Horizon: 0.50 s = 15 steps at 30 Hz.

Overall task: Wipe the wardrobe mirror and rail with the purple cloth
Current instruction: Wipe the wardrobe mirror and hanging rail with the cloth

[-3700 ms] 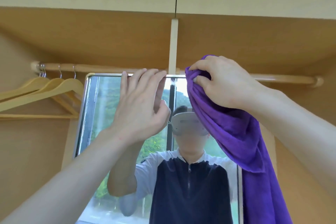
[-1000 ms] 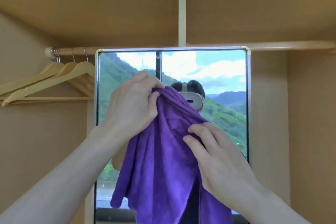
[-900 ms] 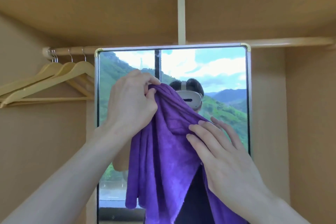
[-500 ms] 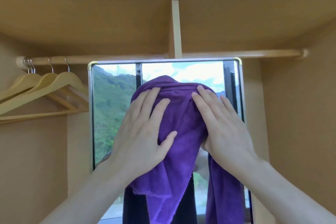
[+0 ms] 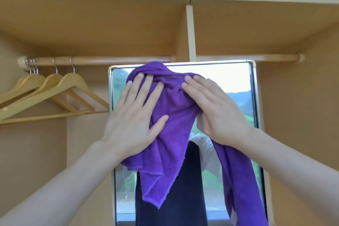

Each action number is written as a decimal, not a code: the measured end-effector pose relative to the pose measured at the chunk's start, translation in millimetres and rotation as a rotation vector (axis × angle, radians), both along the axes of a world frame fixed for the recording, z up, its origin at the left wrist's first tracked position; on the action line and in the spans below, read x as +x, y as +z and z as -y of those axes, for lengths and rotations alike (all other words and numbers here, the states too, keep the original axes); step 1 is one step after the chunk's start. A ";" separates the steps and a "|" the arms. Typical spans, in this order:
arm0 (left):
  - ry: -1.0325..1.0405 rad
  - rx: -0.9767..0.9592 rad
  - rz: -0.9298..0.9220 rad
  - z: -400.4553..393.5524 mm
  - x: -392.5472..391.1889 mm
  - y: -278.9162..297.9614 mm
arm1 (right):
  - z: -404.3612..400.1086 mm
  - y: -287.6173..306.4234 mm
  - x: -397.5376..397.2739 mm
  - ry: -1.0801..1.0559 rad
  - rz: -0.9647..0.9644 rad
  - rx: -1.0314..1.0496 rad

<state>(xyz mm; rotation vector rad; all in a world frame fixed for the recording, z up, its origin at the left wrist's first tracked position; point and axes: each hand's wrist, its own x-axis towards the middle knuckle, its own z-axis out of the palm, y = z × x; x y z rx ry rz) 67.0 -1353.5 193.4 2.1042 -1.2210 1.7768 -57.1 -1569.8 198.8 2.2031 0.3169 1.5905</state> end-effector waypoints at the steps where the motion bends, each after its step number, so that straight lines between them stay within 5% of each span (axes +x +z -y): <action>1: 0.002 0.012 0.000 -0.8 1.9 -8.8 | 3.8 -8.5 -1.3 -0.005 -0.027 -0.038; 7: 0.008 0.069 0.041 4.7 6.8 -32.3 | 23.1 -23.4 -16.2 -0.063 -0.065 -0.194; 15: -0.024 -0.021 0.040 35.4 -2.2 4.8 | 28.0 26.5 -33.4 -0.076 0.029 -0.096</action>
